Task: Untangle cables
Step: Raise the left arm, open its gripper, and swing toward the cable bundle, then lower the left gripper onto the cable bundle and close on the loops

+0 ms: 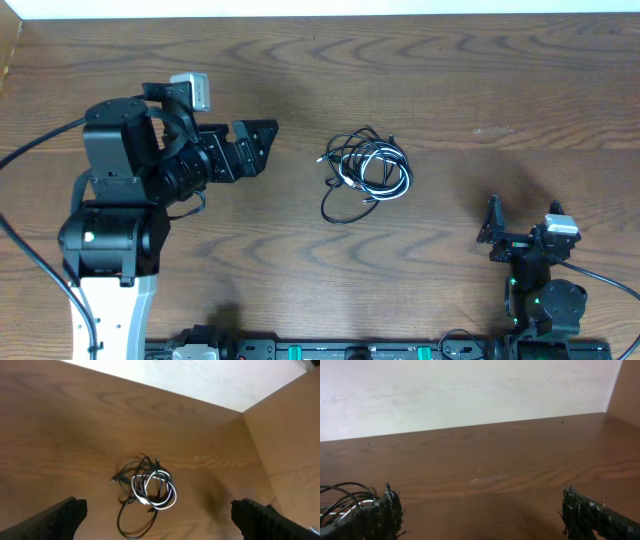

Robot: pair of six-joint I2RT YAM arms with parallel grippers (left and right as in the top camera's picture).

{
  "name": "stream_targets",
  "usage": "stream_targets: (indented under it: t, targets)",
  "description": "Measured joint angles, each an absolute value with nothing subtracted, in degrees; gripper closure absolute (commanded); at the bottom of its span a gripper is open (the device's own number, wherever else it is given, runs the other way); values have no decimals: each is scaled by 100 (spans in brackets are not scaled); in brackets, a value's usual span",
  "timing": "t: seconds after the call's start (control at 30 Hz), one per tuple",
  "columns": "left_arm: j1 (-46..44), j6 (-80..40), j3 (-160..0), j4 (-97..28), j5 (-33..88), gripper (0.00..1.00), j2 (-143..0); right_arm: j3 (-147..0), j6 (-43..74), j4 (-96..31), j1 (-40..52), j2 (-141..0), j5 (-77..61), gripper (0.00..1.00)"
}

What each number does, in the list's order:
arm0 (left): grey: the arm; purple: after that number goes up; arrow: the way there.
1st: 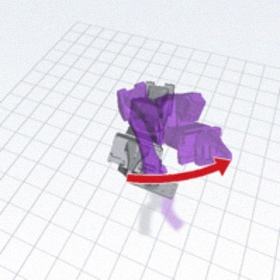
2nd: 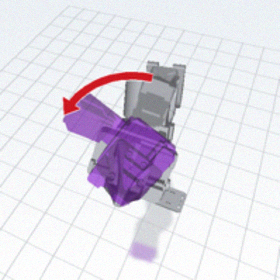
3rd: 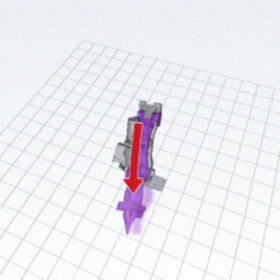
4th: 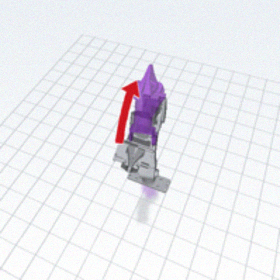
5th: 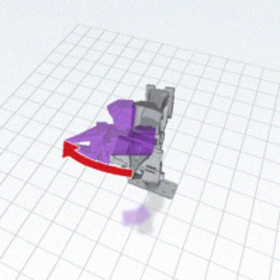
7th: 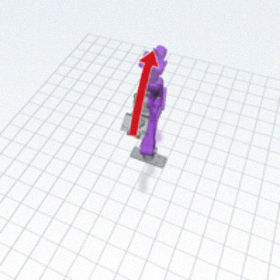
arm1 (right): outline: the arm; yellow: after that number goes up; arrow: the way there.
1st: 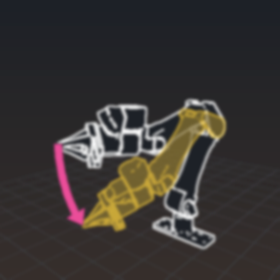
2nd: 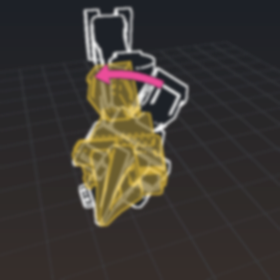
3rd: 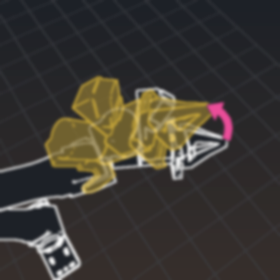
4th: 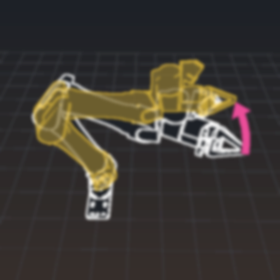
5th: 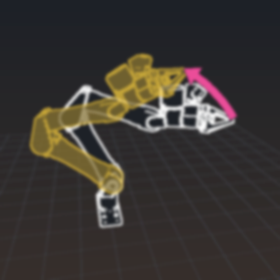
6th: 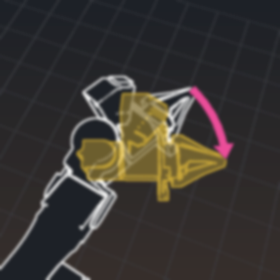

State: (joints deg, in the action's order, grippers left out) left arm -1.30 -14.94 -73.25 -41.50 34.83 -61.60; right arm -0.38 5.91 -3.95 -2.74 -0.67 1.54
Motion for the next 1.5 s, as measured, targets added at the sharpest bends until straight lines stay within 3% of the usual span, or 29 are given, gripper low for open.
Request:
stream_targets:
  t: [0.53,1.0,1.5]
  targets:
    - [-552,-1363,-7325,-4473,3409,2,-6984,-38,591,-395,-274,-67,156,1]
    - [-2884,-1048,-7325,-4016,392,2,-7944,-38,591,-395,-274,-67,154,1]
    - [-3173,-1024,-7325,-3127,-252,2,-9723,-38,591,-395,-274,-67,156,1]
